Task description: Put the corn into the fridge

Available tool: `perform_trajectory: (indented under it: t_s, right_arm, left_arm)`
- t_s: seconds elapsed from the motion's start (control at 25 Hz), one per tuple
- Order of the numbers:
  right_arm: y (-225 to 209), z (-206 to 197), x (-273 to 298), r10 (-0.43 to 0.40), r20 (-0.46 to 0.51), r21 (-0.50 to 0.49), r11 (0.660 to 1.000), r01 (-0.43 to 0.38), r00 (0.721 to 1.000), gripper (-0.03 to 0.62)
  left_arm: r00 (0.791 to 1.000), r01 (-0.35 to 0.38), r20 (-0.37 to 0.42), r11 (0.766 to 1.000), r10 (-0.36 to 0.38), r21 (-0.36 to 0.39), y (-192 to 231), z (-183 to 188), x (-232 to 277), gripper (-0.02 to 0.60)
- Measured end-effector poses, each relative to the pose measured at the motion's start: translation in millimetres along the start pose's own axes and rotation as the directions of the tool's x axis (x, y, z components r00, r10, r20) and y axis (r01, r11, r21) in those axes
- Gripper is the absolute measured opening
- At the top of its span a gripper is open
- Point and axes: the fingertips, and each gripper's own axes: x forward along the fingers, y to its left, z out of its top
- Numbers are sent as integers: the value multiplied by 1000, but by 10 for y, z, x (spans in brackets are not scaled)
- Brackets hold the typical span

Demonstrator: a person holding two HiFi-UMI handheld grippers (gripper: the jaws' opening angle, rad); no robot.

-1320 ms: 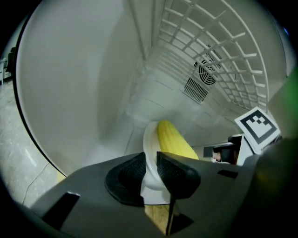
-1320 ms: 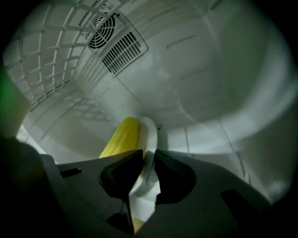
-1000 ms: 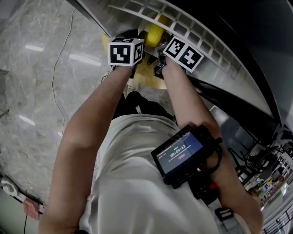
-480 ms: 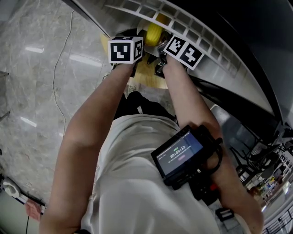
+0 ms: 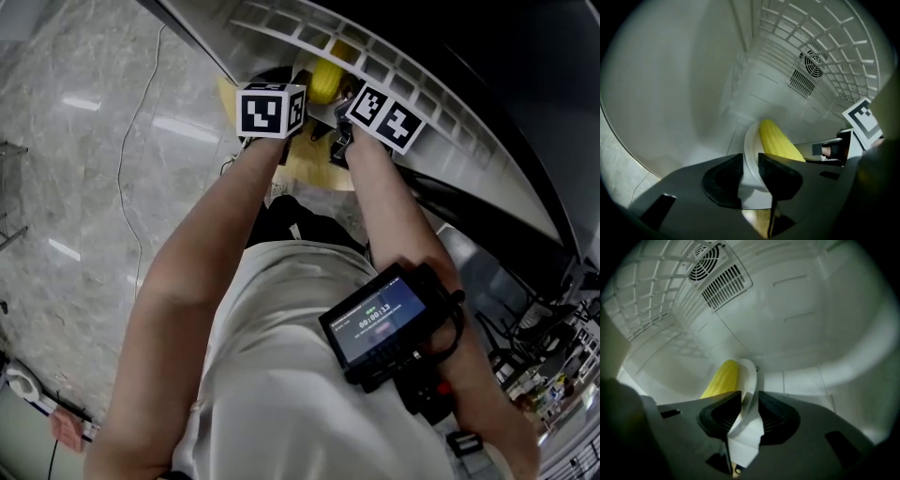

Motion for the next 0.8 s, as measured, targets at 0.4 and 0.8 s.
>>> perform_trajectory:
  t_s: [0.4, 0.8]
  right_arm:
    - [-33, -35, -5, 10, 44, -26, 1000, -9, 999, 92]
    - [123, -23, -82, 39, 113, -56, 998, -33, 993, 89]
  left_arm:
    - [994, -95, 52, 994, 92, 52, 172, 34, -100, 84]
    - [982, -168, 101, 982, 160, 86, 447, 98, -584, 83]
